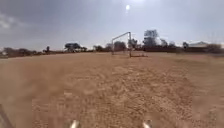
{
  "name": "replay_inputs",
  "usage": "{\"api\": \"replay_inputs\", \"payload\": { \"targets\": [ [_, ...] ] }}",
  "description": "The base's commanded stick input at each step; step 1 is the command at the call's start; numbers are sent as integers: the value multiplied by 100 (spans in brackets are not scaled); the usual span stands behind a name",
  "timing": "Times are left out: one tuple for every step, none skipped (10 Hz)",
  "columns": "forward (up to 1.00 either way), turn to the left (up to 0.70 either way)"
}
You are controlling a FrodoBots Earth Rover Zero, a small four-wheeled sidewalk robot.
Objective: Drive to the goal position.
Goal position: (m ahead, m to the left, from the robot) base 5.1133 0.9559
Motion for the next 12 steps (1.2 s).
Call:
{"api": "replay_inputs", "payload": {
  "targets": [
    [70, 0],
    [70, 0],
    [70, 0],
    [70, 0],
    [70, 0],
    [70, 0],
    [70, 0],
    [70, 0],
    [70, 0],
    [70, 0],
    [70, 0],
    [70, 0]
  ]
}}
